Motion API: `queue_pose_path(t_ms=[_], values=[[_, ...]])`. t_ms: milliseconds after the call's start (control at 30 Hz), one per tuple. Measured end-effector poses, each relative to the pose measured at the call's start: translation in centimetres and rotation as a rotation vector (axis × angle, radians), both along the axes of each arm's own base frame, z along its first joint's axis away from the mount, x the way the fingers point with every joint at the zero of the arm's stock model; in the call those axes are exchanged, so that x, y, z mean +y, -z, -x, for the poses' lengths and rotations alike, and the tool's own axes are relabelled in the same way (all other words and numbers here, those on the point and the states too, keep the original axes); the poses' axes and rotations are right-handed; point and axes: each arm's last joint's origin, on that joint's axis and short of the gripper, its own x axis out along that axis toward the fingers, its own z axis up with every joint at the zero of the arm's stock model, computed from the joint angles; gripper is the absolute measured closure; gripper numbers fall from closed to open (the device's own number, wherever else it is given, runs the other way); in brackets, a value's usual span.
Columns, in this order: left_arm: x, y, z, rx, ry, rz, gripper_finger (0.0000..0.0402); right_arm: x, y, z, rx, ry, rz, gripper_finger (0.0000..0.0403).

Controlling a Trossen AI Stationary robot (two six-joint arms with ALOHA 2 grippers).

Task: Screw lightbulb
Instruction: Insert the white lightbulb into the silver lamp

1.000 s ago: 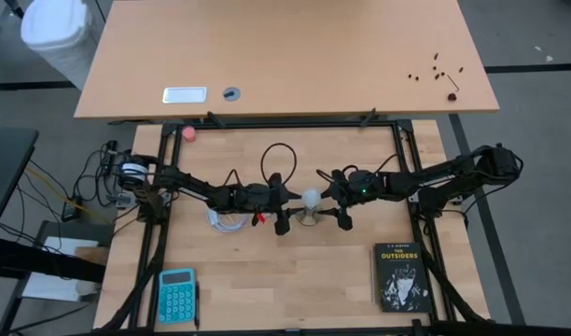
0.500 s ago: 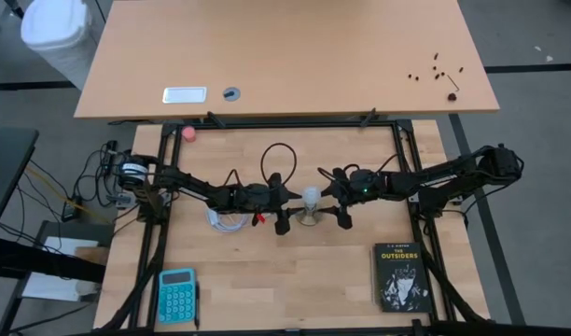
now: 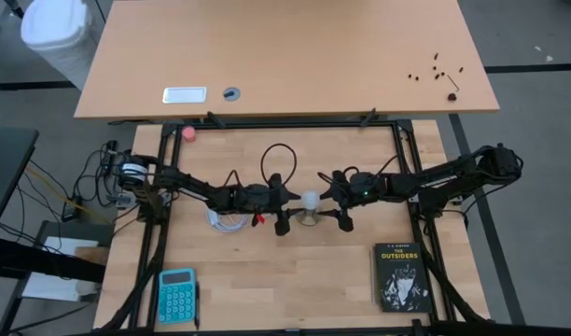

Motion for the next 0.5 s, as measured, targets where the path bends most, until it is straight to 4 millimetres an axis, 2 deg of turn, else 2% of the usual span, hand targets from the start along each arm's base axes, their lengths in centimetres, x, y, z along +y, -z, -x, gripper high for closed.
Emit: queue_pose_path(t_ms=[500], values=[[-0.12,0.03,0.02,0.002,-0.008,0.010,0.0213,-0.01,0.32,0.18,0.017,0.028,0.007,0.0156]])
